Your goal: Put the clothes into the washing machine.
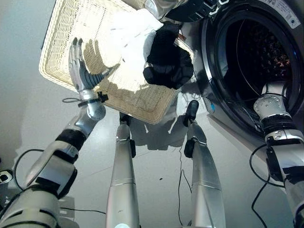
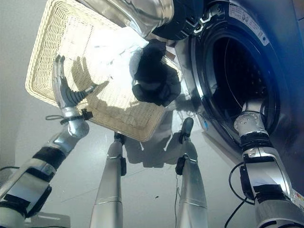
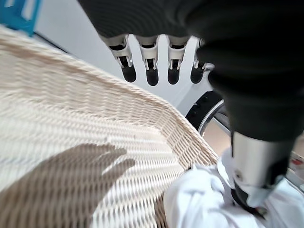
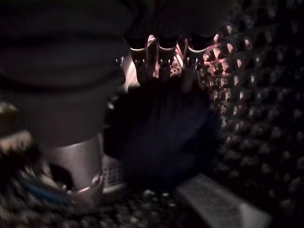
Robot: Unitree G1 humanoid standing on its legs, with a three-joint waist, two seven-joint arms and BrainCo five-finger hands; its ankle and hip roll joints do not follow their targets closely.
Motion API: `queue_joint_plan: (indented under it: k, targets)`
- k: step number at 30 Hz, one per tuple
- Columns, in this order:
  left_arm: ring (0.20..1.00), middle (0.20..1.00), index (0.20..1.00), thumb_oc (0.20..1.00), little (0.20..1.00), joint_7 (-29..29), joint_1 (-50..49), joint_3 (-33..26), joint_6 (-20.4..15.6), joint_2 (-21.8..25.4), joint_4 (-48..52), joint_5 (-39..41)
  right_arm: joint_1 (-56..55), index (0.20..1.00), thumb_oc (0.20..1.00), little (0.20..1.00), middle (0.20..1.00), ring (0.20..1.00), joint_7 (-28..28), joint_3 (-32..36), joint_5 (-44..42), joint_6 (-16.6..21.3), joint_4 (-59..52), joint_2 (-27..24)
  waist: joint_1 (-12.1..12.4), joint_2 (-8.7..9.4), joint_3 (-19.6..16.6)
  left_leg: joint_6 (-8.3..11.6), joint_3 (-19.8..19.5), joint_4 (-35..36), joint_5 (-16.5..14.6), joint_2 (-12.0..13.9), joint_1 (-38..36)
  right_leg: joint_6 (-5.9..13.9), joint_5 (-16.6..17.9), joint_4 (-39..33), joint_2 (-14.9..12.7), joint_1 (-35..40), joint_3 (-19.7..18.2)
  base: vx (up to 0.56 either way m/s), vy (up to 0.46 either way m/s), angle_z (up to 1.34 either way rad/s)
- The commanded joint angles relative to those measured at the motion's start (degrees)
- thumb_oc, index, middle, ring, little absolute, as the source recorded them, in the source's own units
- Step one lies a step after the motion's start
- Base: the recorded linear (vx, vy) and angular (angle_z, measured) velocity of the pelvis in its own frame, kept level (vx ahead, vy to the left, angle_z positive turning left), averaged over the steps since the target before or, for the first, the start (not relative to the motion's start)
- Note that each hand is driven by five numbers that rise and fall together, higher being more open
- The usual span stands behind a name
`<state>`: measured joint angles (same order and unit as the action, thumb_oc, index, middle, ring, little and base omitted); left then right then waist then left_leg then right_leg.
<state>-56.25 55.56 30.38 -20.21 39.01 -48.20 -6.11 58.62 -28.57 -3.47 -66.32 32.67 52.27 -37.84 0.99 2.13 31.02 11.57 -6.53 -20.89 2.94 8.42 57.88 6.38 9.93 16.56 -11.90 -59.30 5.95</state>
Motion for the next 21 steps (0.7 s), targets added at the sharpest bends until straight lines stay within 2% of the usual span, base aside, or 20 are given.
queue_joint_plan:
  k: [1, 2, 4, 8, 11, 13, 15, 19, 21]
  targets:
    - [1.0, 1.0, 1.0, 1.0, 1.0, 1.1, 2.9, 1.1, 0.8, 1.0, -2.0, -5.2, 3.0, 1.0, 1.0, 1.0, 1.0, 1.0, -1.4, -4.8, 9.2, -4.8, 0.9, -11.5, 0.2, 1.33, -1.2, -5.44, -0.9, 2.4, 0.8, -5.1, -1.5, 5.05, 1.2, 2.3, 1.3, 0.0, 1.1, 0.0, 0.0, 0.0]
    - [1.0, 1.0, 1.0, 1.0, 1.0, 1.2, 3.4, 1.5, 1.0, 1.1, -2.2, -5.3, 3.4, 1.0, 1.0, 1.0, 1.0, 1.0, -1.6, -5.3, 9.4, -5.5, 1.4, -11.5, 0.2, 1.26, -1.2, -5.44, -0.9, 2.4, 0.8, -5.1, -1.4, 5.05, 1.2, 2.3, 1.3, -0.1, 1.1, 0.0, 0.035, 0.0]
    - [1.0, 1.0, 1.0, 1.0, 1.0, 1.4, 6.0, 3.4, 1.9, 0.8, -3.7, -6.4, 5.0, 1.0, 1.0, 1.0, 1.0, 1.0, 0.6, -8.6, 10.4, -10.5, 4.0, -11.1, 0.3, 0.95, -1.2, -5.47, -0.7, 2.6, 1.0, -5.2, -1.2, 5.02, 1.3, 2.2, 1.1, -0.4, 1.1, 0.0, 0.016, 0.0]
    - [1.0, 1.0, 1.0, 1.0, 1.0, 2.9, 12.1, 8.1, 4.2, 0.1, -7.2, -8.6, 6.5, 1.0, 1.0, 1.0, 1.0, 1.0, 2.1, -12.7, 12.8, -14.7, 8.6, -9.3, -0.1, 0.75, -1.2, -5.31, -0.2, 2.6, 1.3, -5.0, -0.4, 4.93, 1.3, 2.6, 0.9, -1.3, 1.1, 0.0, 0.0, 0.0]
    - [1.0, 1.0, 1.0, 1.0, 1.0, 5.7, 15.9, 12.1, 6.5, -0.9, -9.5, -8.1, 6.6, 1.0, 1.0, 1.0, 1.0, 1.0, 2.7, -14.9, 14.1, -16.6, 9.6, -7.3, -0.7, 0.59, -1.2, -5.33, 0.2, 2.8, 1.5, -4.8, 0.4, 4.98, 1.6, 2.5, 1.1, -2.3, 0.8, 0.0, 0.0, 0.0]
    - [1.0, 1.0, 1.0, 1.0, 1.0, 6.2, 16.7, 12.8, 6.7, -1.0, -9.9, -7.5, 6.5, 1.0, 1.0, 1.0, 1.0, 1.0, 2.6, -15.1, 14.3, -16.9, 9.4, -6.8, -0.9, 0.64, -1.2, -5.3, 0.3, 2.9, 1.6, -4.8, 0.6, 4.98, 1.6, 2.5, 1.2, -2.7, 0.7, -0.01, 0.038, 0.01]
    - [1.0, 1.0, 1.0, 1.0, 1.0, 10.6, 20.0, 14.8, 7.6, -2.3, -12.4, -5.7, 6.8, 1.0, 1.0, 1.0, 1.0, 1.0, 2.0, -16.7, 17.1, -17.9, 9.1, -4.6, -1.9, 0.58, -1.2, -5.06, 0.9, 3.4, 1.7, -4.9, 1.2, 4.93, 1.8, 1.9, 1.7, -3.6, 0.1, -0.02, 0.082, 0.02]
    - [1.0, 1.0, 1.0, 1.0, 1.0, 12.4, 21.8, 15.9, 8.0, -3.1, -13.8, -3.6, 6.8, 1.0, 1.0, 1.0, 1.0, 1.0, 2.3, -18.1, 18.1, -18.7, 8.7, -3.4, -2.6, 0.55, -1.2, -4.83, 1.6, 3.9, 1.8, -4.6, 1.5, 4.85, 1.7, 1.5, 2.1, -4.1, -0.4, -0.01, 0.059, -0.03]
    - [1.0, 1.0, 1.0, 1.0, 1.0, 13.2, 22.7, 15.4, 7.7, -3.7, -14.9, 0.0, 6.1, 1.0, 1.0, 1.0, 1.0, 1.0, 3.3, -18.4, 18.1, -18.3, 8.5, -2.2, -3.1, 0.62, -1.2, -4.6, 2.1, 4.4, 1.8, -4.5, 1.7, 4.8, 1.5, 1.1, 2.5, -4.4, -0.7, -0.02, 0.06, -0.02]
